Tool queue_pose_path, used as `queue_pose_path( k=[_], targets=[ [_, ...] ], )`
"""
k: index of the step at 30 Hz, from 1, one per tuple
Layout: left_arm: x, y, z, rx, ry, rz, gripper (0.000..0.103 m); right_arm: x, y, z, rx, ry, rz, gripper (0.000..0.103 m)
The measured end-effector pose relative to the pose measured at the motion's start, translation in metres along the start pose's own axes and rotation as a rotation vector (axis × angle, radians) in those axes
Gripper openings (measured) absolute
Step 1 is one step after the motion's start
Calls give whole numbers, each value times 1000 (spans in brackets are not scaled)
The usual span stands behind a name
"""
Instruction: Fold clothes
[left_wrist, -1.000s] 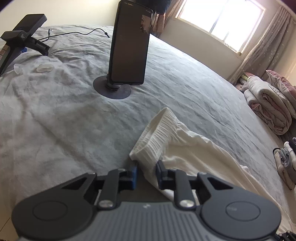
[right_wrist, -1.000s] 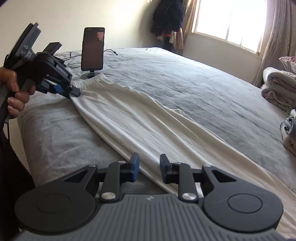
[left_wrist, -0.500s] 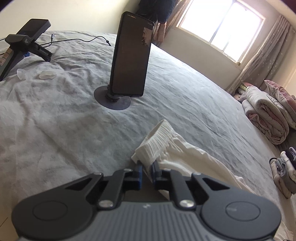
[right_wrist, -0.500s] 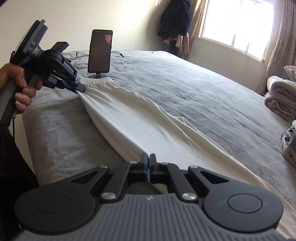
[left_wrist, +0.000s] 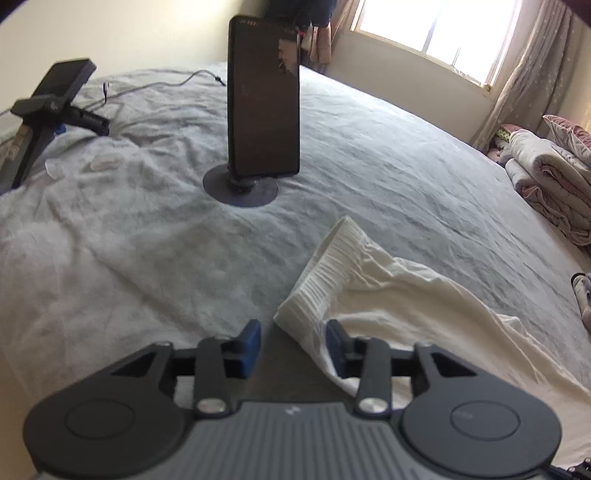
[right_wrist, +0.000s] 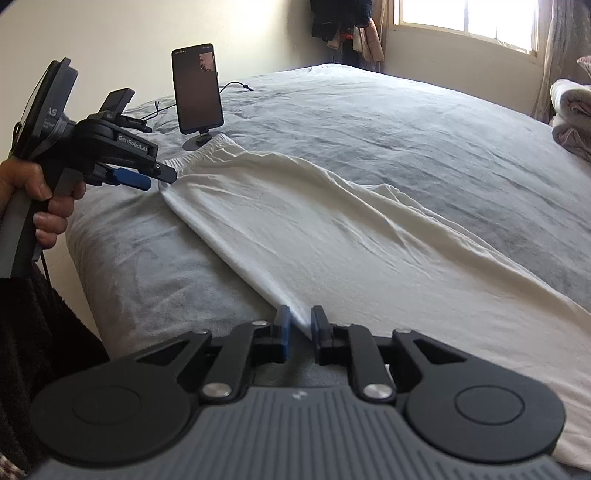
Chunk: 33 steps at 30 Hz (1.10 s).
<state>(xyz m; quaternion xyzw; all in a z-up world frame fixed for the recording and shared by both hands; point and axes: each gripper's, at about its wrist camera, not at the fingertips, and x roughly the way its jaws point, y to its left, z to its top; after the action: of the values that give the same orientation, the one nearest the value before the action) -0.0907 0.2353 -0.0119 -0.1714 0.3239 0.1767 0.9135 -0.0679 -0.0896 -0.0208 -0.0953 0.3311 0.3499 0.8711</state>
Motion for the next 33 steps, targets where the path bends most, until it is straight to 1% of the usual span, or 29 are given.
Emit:
queue_pose_path(
  k=[1, 2, 4, 6, 8, 11, 13, 18, 19, 20, 21, 24, 28, 31, 33],
  targets=[
    [-6, -3, 3, 14, -20, 4, 52, -4, -2, 2, 15, -2, 4, 31],
    [-10, -6, 6, 22, -32, 1, 55, -8, -5, 4, 31, -5, 9, 34],
    [-17, -15, 12, 35, -37, -39, 57, -15, -12, 9, 68, -6, 22, 34],
    [-22, -26, 18, 55, -22, -101, 58, -21, -22, 15, 110, -6, 33, 34],
    [-20, -41, 24, 85, 19, -176, 60, -23, -35, 23, 155, -4, 52, 34],
    [-12, -65, 31, 138, 89, -309, 60, -21, -54, 35, 216, 3, 83, 34],
    [-5, -82, 32, 188, 89, -367, 60, -17, -66, 43, 244, 7, 99, 34],
    [22, -100, 24, 316, -9, -443, 59, 0, -95, 63, 318, 24, 145, 34],
    [27, -104, 22, 342, -29, -457, 57, 5, -101, 66, 335, 28, 155, 34],
    [33, -104, 18, 356, -40, -475, 53, 12, -108, 69, 354, 34, 161, 34],
    [40, -102, 14, 361, -43, -493, 52, 17, -114, 72, 371, 38, 165, 34],
    [58, -95, 10, 349, -1, -541, 47, 35, -129, 81, 410, 54, 193, 34],
    [73, -84, 8, 324, 32, -574, 47, 61, -145, 94, 432, 96, 242, 34],
    [85, -77, 2, 299, 60, -578, 47, 80, -154, 101, 450, 135, 269, 34],
    [87, -75, -1, 299, 54, -591, 48, 91, -157, 103, 455, 169, 296, 34]
  ],
)
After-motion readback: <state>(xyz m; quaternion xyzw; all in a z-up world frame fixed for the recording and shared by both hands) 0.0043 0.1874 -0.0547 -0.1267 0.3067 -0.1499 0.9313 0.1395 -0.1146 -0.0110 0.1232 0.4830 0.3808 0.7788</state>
